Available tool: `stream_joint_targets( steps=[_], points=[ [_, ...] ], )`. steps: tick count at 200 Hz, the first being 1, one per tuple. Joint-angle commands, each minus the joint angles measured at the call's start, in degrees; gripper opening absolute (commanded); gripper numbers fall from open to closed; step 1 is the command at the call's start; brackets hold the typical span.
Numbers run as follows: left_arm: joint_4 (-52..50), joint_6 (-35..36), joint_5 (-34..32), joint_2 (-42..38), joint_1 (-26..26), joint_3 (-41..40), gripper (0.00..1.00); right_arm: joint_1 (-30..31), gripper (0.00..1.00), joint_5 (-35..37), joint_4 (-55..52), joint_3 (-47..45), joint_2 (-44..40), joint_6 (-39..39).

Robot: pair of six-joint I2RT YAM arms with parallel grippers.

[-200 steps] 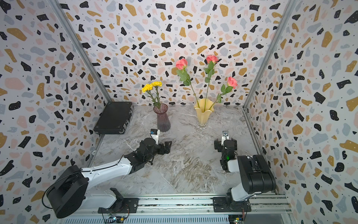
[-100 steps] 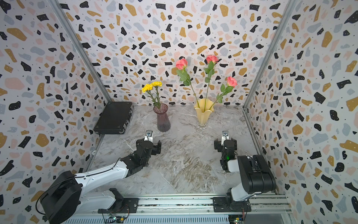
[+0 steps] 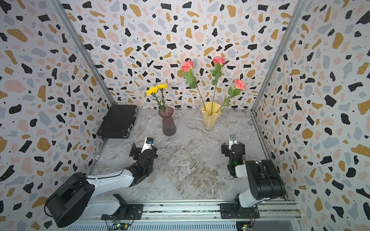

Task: Arrange the flowers in different vases according to their colors
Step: Reset both arms

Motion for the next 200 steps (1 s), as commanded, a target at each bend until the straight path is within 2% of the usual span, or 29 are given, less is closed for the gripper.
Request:
stream_joint_targets(
  steps=[1,10,25,51,63,79,112,139,152,158,167,178,190,200],
  points=[
    [12.7,-0.5,10.6,-1.2,5.2,-5.0,0.99,0.3,1.0,0.5,1.1,0.0,-0.5,-0.2],
    [8.7,-1.8,10.2,-2.3,5.5,-4.2,0.99,0.3,1.0,0.4,1.1,0.0,-0.4,-0.1],
    [1.6,0.0,14.9,-3.6,6.2,-2.3,0.99,0.3,1.0,0.5,1.1,0.0,-0.5,-0.2],
    [3.2,3.5,15.2,-2.9,6.2,-2.9,0.99,0.3,1.0,0.5,1.1,0.0,-0.4,-0.2],
    [8.4,4.2,15.7,-3.1,6.5,-5.0,0.99,0.3,1.0,0.5,1.2,0.0,-0.4,-0.1],
    [14.9,3.2,20.9,-3.7,8.2,-7.9,0.99,0.3,1.0,0.5,1.3,0.0,-0.5,-0.2],
    [8.6,-0.4,22.7,-4.1,11.9,-5.2,0.99,0.3,1.0,0.5,1.2,0.0,-0.5,-0.2],
    [6.5,1.1,27.5,-1.8,13.8,-2.9,0.99,0.3,1.0,0.5,1.3,-0.1,-0.5,-0.2],
    [13.9,3.1,32.8,2.0,15.9,-4.3,0.99,0.3,1.0,0.5,1.4,-0.1,-0.5,-0.1],
    [18.6,3.2,30.9,4.3,16.2,-5.1,0.99,0.3,1.0,0.6,1.4,-0.1,-0.5,-0.1],
    [17.9,1.3,28.6,3.9,16.6,-5.4,0.99,0.3,1.0,0.6,1.4,-0.2,-0.5,-0.1],
    [15.6,-1.1,31.7,1.8,18.7,-6.0,0.99,0.4,1.0,0.6,1.4,-0.2,-0.5,-0.2],
    [20.1,-3.7,34.8,3.4,21.8,-7.8,0.99,0.4,1.0,0.6,1.4,-0.2,-0.5,-0.2],
    [25.6,-6.1,36.9,7.8,25.2,-7.8,0.99,0.4,1.0,0.6,1.5,-0.2,-0.4,-0.2]
  ],
)
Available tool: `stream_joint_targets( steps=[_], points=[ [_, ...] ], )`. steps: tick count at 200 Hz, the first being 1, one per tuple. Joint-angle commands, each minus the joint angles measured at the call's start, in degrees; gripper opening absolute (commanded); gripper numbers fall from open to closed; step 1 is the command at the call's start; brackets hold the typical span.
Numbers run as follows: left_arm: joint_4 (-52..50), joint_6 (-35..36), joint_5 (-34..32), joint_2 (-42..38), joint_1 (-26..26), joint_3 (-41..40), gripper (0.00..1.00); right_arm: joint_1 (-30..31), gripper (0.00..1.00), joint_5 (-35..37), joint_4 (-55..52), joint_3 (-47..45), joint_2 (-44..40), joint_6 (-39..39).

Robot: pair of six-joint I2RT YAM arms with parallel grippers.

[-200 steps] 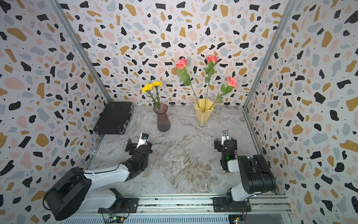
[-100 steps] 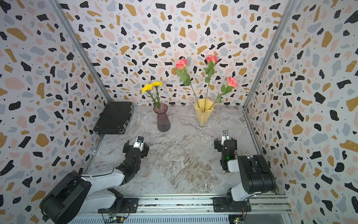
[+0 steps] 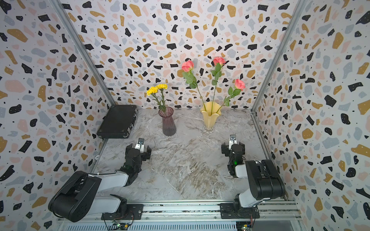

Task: Arrange the flowers in different vases according to their colors
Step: Reset both arms

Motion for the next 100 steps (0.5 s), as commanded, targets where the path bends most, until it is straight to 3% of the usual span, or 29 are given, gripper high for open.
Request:
stream_joint_targets(
  steps=[1,9,21,33,49,62,100],
  points=[
    [12.3,-5.7,5.7,5.1,5.5,-1.2,0.99,0.3,1.0,0.6,1.3,-0.2,-0.4,-0.1],
    [9.8,-6.4,6.0,6.7,6.8,1.2,0.99,0.3,1.0,0.6,1.3,-0.2,-0.4,-0.2],
    [-8.4,-9.2,11.5,2.4,9.5,6.4,0.99,0.2,1.0,0.6,1.3,-0.2,-0.4,-0.1],
    [1.7,-8.9,12.9,5.4,10.5,4.2,0.99,0.3,1.0,0.6,1.3,-0.2,-0.4,-0.1],
    [-6.3,-9.3,13.1,3.0,10.5,6.0,0.99,0.3,1.0,0.7,1.4,-0.2,-0.4,-0.1],
    [-2.3,-9.0,12.9,4.1,10.5,5.0,0.99,0.3,1.0,0.7,1.5,-0.3,-0.5,-0.2],
    [-4.9,-8.9,12.6,3.3,10.2,5.6,0.99,0.3,1.0,0.8,1.5,-0.3,-0.3,-0.1]
  ],
)
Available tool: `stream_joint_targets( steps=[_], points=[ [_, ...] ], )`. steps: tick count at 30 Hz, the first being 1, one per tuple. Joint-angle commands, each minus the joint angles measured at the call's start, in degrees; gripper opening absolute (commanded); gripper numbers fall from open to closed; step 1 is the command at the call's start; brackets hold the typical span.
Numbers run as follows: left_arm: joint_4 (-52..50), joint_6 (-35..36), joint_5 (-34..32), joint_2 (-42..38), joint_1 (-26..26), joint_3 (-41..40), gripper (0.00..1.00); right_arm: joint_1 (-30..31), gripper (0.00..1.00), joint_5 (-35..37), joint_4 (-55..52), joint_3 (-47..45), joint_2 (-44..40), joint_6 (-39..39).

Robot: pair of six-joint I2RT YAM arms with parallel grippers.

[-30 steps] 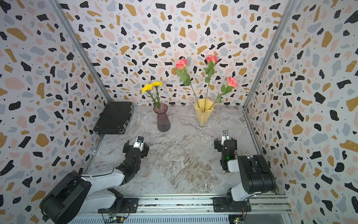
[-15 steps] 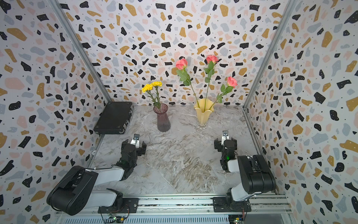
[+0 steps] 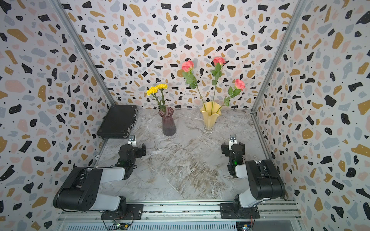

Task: Arrange the flowers in different vases according to their colors
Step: Reset both arms

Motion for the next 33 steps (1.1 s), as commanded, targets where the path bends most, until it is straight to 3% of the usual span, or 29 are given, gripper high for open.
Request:
stream_joint_targets(
  steps=[1,27,30,33],
  points=[
    [0.0,-0.7,1.1,-1.0,-0.1,1.2,0.99,0.3,1.0,0.6,1.5,-0.3,-0.4,-0.1],
    [0.8,-0.3,1.8,-0.5,-0.2,1.1,0.99,0.2,1.0,0.6,1.4,-0.3,-0.4,-0.2],
    [0.3,1.6,6.4,-0.8,-0.2,1.2,0.99,0.2,1.0,0.6,1.5,-0.3,-0.4,-0.2],
    [0.3,1.5,6.4,-0.9,-0.2,1.1,0.99,0.2,1.0,0.6,1.4,-0.3,-0.4,-0.2]
  ],
)
